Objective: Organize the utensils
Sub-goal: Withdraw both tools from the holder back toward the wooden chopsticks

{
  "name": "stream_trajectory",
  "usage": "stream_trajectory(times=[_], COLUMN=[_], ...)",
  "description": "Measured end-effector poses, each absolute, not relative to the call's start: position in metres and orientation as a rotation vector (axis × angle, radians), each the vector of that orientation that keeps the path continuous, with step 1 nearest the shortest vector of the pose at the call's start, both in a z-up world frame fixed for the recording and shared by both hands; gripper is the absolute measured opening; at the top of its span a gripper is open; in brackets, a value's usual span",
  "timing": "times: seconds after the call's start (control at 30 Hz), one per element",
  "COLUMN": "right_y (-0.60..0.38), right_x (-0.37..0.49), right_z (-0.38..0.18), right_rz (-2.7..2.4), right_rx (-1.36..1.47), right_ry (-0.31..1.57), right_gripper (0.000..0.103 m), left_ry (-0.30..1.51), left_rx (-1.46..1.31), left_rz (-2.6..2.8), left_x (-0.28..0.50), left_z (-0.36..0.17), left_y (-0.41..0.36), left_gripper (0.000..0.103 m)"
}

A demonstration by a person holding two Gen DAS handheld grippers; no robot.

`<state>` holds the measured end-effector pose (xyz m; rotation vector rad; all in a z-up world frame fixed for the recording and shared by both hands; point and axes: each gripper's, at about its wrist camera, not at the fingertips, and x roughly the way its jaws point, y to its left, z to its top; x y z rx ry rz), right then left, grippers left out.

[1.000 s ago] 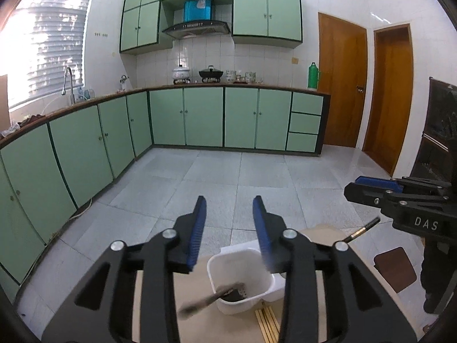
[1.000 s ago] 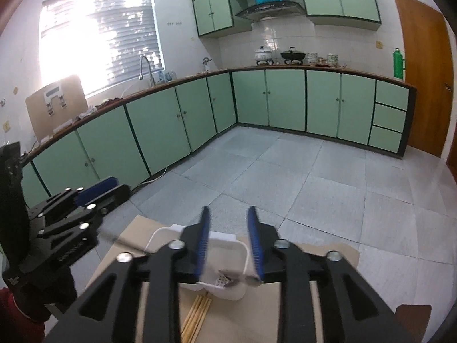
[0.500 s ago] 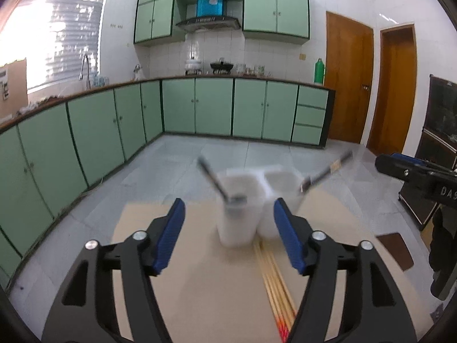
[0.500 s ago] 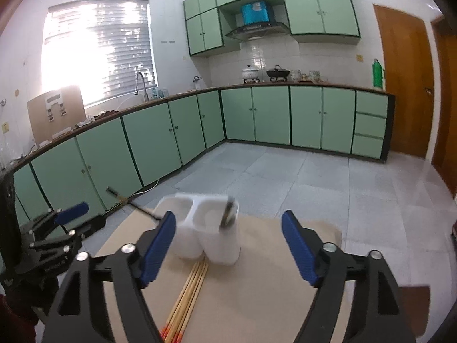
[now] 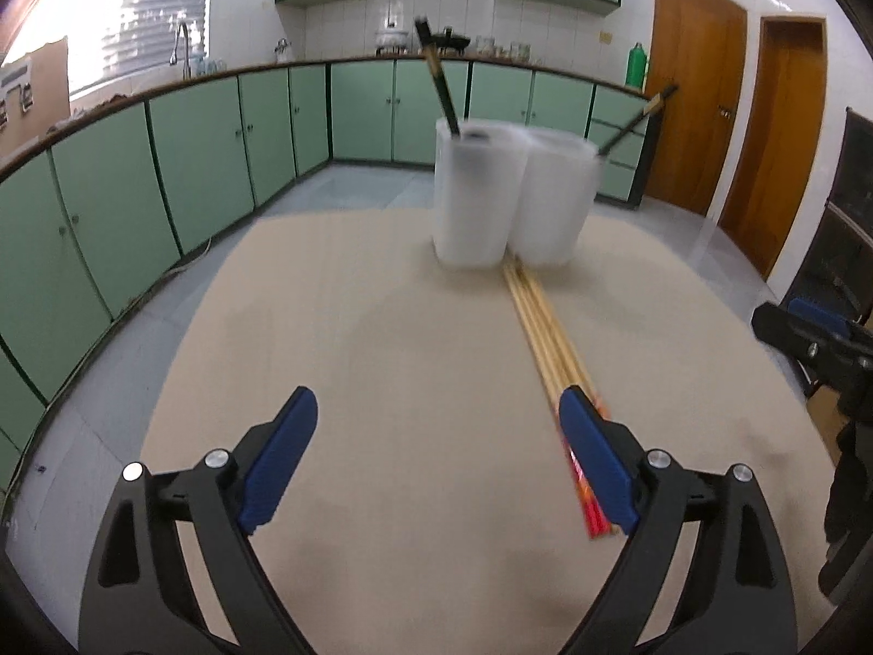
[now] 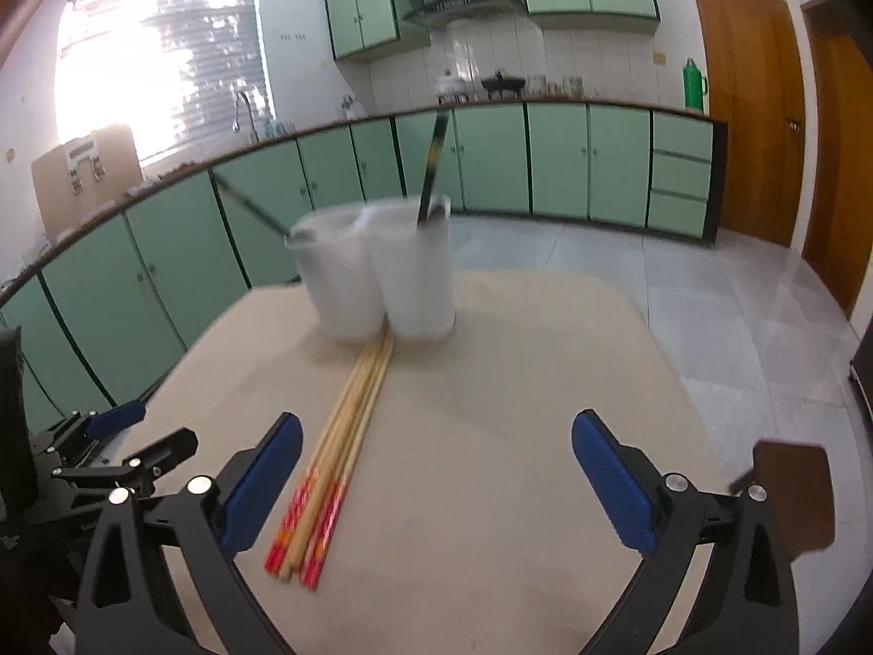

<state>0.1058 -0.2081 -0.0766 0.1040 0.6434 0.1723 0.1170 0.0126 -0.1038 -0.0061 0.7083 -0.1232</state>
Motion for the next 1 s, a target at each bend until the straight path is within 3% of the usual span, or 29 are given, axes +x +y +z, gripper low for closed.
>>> stream_trajectory(times=[0.23,0.6,1.0], right_y=[-0.189,-0.155,-0.149], right_x=[0.091,0.078,0.079], right_z=[-0.107,-0.134,-0.138], right_rz=[0.172,0.215,0.186], right_rx=[0.099,0.026,-0.035], right_ry=[0.731,0.861,0.897], right_gripper=[0.095,0.073,0.069], left_ry=[0.786,0.851,0.880], left_rx=[0.010,0.014,0.017], left_rz=[-0.113,-0.089,-0.091], left_x=[0.101,0.096,0.099], left_z=[-0.130,-0.141,-0.144], left_y=[0.006,0.008,0.007], left_gripper=[0.088,0.088,0.088])
